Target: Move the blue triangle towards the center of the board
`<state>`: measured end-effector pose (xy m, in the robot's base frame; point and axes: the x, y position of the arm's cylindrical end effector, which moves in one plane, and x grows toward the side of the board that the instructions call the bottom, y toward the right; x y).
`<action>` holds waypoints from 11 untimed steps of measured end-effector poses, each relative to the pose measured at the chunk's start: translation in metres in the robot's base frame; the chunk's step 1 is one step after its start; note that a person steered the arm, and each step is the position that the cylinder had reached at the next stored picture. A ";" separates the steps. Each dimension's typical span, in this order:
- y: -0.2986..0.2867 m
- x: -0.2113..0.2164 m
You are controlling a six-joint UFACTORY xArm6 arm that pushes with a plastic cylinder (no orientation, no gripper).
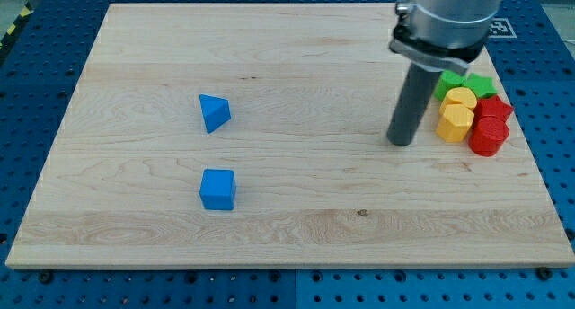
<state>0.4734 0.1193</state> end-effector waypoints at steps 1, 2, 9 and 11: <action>-0.037 0.000; -0.072 0.000; -0.218 0.000; -0.241 0.000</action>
<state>0.4734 -0.1214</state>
